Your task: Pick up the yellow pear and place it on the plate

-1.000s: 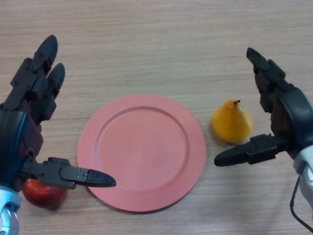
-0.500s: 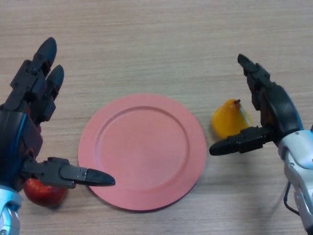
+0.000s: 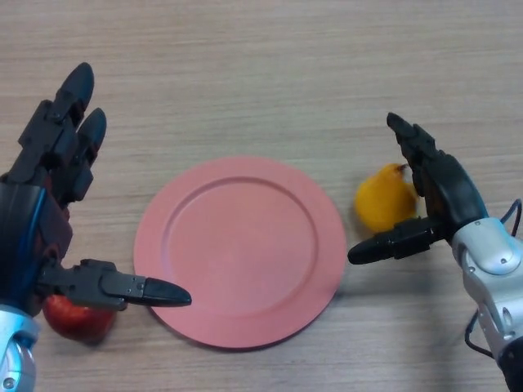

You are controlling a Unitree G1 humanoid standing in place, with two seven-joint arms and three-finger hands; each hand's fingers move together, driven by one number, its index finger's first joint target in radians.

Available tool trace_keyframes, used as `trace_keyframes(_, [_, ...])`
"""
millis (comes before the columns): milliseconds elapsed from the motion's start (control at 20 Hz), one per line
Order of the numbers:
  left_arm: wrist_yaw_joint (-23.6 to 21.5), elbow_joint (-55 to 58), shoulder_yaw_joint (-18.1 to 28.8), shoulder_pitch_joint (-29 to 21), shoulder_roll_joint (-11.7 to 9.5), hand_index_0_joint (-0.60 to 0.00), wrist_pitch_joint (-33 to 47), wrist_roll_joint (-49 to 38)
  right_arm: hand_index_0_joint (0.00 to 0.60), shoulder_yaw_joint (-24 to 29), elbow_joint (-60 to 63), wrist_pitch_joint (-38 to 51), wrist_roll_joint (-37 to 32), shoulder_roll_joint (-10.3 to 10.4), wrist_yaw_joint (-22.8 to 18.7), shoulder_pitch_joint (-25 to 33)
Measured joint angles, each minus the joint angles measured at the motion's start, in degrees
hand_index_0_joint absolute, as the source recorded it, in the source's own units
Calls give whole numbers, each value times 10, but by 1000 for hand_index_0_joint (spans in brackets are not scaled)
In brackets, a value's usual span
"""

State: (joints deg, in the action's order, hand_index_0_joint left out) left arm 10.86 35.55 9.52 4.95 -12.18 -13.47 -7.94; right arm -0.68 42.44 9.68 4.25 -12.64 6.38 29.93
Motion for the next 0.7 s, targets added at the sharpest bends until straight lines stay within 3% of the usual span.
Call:
trace_keyframes(50, [0, 0, 1, 0, 0, 0, 0, 0, 199, 0, 0, 0, 0, 0, -1, 0])
trace_keyframes(100, [0, 0, 1, 0, 0, 0, 0, 0, 350, 0, 0, 0, 0, 0, -1, 1])
trace_keyframes(150, [0, 0, 1, 0, 0, 0, 1, 0, 449, 0, 0, 0, 0, 1, -1, 1])
trace_keyframes(200, [0, -1, 1, 0, 0, 0, 1, 0, 599, 0, 1, -1, -3, 2, -1, 2])
trace_keyframes(550, [-17, -11, 3, 0, -1, 0, 8, 2, 600, 0, 16, -20, -3, 9, -17, 17])
trace_keyframes(700, [-18, -13, 3, -4, -1, 0, 9, 2, 600, 1, -61, -64, -8, 11, -17, 8])
